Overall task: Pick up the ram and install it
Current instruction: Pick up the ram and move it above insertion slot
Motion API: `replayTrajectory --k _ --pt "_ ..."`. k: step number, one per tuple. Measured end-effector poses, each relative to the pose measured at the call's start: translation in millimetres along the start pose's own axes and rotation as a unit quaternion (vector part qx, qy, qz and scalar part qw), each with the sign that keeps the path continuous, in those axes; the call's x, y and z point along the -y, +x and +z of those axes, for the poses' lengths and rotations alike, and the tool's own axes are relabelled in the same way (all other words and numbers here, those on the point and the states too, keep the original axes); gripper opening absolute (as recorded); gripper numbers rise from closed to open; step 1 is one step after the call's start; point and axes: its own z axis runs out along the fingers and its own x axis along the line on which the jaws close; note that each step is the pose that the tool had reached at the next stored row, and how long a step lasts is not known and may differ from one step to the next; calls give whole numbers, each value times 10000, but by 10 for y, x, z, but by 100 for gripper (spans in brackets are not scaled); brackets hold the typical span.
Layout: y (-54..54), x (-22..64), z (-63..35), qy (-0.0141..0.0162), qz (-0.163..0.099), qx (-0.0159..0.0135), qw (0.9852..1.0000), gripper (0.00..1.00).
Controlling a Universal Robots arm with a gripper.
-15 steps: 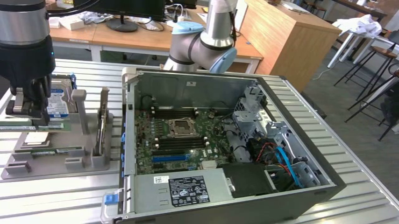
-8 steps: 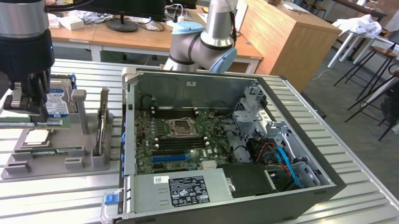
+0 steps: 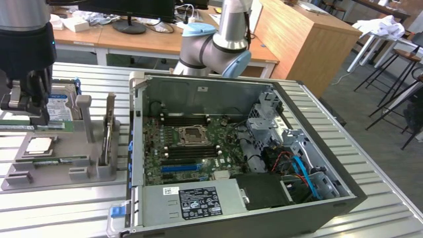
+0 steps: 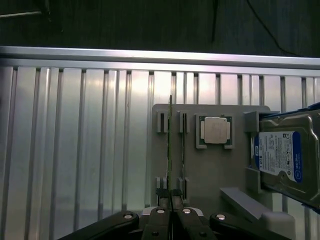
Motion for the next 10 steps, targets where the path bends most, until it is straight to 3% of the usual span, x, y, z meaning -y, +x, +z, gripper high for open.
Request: replayTrajectory --k 10 --pt "-4 -6 -165 -38 1 1 10000 11"
